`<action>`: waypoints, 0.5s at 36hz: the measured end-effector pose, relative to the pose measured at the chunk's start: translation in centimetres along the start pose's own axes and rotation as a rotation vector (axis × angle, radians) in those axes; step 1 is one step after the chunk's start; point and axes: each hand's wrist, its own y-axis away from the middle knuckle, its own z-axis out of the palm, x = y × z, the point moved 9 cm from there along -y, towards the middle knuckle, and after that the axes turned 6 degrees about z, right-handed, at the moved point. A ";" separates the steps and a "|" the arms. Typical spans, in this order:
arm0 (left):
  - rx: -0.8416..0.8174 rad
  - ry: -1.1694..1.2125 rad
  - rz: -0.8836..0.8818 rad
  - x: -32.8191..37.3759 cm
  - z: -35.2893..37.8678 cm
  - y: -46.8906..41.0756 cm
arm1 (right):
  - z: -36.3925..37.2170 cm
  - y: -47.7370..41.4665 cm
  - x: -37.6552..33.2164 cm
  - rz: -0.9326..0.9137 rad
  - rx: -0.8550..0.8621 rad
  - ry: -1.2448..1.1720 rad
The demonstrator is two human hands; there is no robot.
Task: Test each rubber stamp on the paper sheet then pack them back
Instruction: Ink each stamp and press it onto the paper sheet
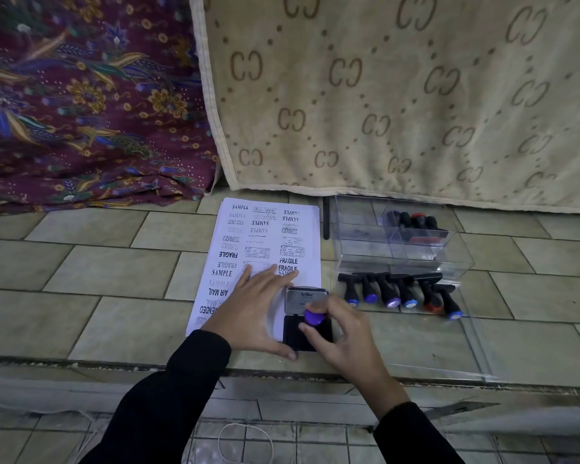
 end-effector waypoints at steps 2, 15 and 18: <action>-0.003 0.015 -0.002 -0.1 0.0 0.1 | 0.1 0.0 0.0 0.004 -0.009 -0.001; 0.030 0.008 0.037 0.3 -0.4 0.2 | -3.4 -2.6 0.5 0.176 0.198 -0.193; 0.160 0.236 -0.079 -0.7 -1.6 0.6 | -3.5 -4.4 0.8 0.217 0.218 -0.186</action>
